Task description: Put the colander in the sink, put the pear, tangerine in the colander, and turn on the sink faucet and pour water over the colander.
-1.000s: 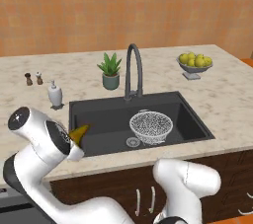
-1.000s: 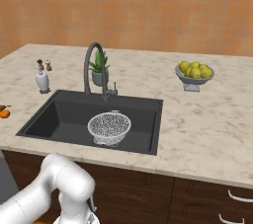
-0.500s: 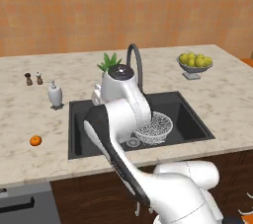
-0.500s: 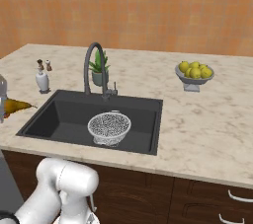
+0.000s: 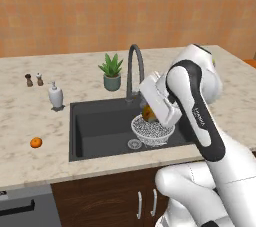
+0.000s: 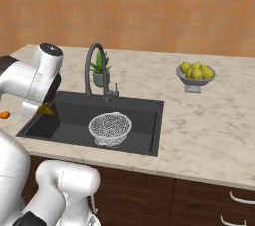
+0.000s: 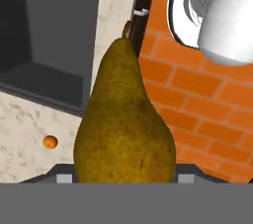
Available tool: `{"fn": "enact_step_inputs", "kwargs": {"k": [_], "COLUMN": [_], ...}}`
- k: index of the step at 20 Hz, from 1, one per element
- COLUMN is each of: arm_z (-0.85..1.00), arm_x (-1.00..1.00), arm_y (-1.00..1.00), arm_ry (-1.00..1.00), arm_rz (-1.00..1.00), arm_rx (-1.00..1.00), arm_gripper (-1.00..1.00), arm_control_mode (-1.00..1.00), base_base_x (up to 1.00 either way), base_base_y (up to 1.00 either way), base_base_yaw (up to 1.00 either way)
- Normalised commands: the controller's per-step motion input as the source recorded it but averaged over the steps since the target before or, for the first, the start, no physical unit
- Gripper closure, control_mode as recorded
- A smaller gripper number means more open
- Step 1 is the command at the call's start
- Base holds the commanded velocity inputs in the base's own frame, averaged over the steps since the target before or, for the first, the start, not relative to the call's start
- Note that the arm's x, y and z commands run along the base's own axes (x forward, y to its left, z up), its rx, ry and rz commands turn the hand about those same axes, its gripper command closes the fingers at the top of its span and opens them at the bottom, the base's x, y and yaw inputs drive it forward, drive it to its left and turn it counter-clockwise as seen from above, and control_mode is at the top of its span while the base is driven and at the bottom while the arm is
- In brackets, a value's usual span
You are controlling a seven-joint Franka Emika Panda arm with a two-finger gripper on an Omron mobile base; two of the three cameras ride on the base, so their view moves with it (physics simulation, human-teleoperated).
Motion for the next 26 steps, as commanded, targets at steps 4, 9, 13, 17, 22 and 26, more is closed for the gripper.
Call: {"fn": "enact_step_inputs", "kwargs": {"k": [4, 9, 13, 17, 22, 26], "arm_z": [-0.01, -0.21, -0.28, -0.46, -0.71, -0.76], "arm_x": [0.0, 0.04, 0.39, 0.95, 1.0, 1.0], "arm_y": [-1.0, -1.0, -1.0, -0.98, -0.54, -0.03], "arm_ry": [0.34, 0.14, 0.0, -0.01, 0.04, 0.09], "arm_rz": [-0.08, -0.01, 0.0, 0.05, 0.09, 0.03], "arm_rx": [0.25, 0.2, 0.18, 0.19, 0.1, 0.0], "arm_gripper": [1.0, 1.0, 1.0, 1.0, 1.0, 1.0], "arm_control_mode": [-1.0, -1.0, -1.0, -1.0, -1.0, -1.0], "base_base_x": [0.0, 0.0, 0.0, 0.0, 0.0, 0.0], "base_base_y": [0.0, 0.0, 0.0, 0.0, 0.0, 0.0], "base_base_yaw": [0.0, 0.0, 0.0, 0.0, 0.0, 0.0]}}
